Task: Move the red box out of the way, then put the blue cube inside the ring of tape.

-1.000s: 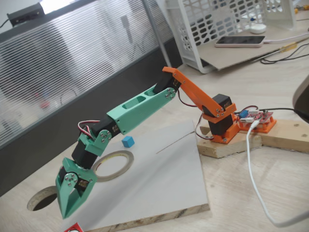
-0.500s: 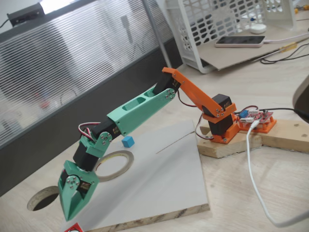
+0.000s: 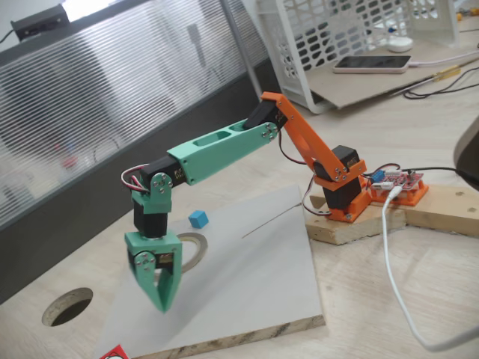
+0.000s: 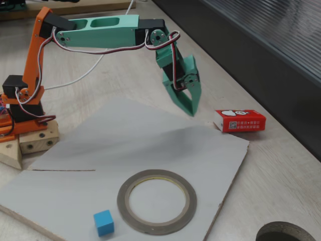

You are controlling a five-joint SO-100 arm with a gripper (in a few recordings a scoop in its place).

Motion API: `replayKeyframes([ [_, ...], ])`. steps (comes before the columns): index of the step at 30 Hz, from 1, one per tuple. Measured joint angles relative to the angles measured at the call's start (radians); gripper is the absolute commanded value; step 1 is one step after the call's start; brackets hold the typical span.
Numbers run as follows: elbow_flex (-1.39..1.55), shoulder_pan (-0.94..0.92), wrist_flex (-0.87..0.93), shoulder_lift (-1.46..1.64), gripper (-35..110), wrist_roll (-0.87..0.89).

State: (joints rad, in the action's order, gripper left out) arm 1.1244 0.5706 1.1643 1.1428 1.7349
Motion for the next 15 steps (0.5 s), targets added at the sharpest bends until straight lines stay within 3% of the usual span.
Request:
replayKeyframes([
  [6,0.000,-0.017,0.305,0.008,0,0.000],
  [15,0.000,-0.025,0.483,0.009,0,0.014],
])
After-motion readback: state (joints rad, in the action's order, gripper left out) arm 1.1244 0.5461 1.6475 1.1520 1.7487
